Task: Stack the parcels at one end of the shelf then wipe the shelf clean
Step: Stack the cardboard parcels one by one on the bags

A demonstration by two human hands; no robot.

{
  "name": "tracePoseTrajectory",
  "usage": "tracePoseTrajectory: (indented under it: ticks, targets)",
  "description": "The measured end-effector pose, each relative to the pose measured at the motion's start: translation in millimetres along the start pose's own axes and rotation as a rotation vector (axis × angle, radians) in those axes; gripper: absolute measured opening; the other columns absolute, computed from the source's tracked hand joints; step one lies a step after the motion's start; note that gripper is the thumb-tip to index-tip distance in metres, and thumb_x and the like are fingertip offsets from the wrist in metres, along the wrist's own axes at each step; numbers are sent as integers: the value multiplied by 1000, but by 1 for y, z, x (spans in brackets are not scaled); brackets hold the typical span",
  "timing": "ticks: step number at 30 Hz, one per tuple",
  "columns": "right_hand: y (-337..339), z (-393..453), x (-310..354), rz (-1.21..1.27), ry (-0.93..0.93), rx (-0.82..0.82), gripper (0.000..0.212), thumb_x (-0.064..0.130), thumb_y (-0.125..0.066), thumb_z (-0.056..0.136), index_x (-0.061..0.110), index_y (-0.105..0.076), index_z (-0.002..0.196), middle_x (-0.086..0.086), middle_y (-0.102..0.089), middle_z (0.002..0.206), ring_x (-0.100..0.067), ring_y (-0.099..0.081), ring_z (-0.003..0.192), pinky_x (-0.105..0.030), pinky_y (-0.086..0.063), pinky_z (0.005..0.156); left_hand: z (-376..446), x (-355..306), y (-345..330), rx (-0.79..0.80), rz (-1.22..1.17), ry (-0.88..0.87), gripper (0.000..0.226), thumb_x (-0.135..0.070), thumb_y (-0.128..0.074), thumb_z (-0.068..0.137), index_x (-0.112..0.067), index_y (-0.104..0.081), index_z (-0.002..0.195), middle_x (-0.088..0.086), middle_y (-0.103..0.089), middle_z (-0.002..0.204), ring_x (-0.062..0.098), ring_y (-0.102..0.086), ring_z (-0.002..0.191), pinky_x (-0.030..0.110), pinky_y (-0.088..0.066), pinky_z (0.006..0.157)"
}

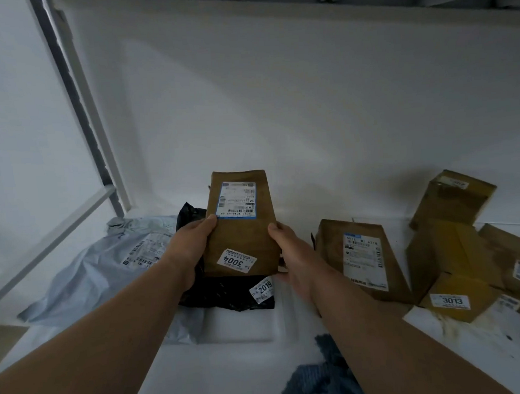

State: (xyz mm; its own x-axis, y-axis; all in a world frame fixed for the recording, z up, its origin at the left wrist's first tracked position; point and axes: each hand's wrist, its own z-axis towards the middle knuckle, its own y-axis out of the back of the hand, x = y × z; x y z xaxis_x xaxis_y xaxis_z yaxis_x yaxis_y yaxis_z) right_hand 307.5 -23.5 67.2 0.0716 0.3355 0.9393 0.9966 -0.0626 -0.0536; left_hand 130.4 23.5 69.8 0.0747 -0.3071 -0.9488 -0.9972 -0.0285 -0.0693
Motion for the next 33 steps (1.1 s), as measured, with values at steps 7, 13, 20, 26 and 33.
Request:
tracePoseTrajectory:
  ticks: [7,13,20,26,33]
  targets:
    - [-55,16,13,-47,29,93,37,47,-43,100,39,-43,136,17,-59,105,-8,-60,98,-38,-49,94,5,-15,52,-193,-9,-131,34,-38,-58,93,-14,-60,118,8,-71,98,24,-70,79,31,-55,60]
    - [-121,28,12,-137,33,197,48,52,-45,98,42,-36,143,11,-58,127,-17,-57,115,-47,-42,105,-2,-26,117,-344,-7,-178,31,-36,-58,93,-16,-55,115,9,-67,100,23,-69,72,25,-53,43]
    - [-181,38,9,-157,63,337,49,45,-47,99,36,-35,146,15,-58,111,-8,-60,99,-25,-51,73,-3,-25,175,-493,111,-198,21,-35,-48,96,-18,-58,105,7,-65,93,23,-66,73,36,-56,63]
    - [-213,43,7,-182,88,401,50,43,-47,100,39,-31,148,8,-53,137,-11,-58,107,-26,-49,76,3,-31,205,-584,270,-279,36,-39,-41,98,-17,-64,115,5,-67,101,22,-65,83,37,-55,74]
    - [-227,54,-24,-567,25,361,71,53,-41,98,39,1,154,1,-23,161,-25,-33,142,-47,-34,113,8,6,218,-495,355,-110,37,-32,-57,91,-27,-58,128,3,-63,115,24,-64,95,40,-56,83]
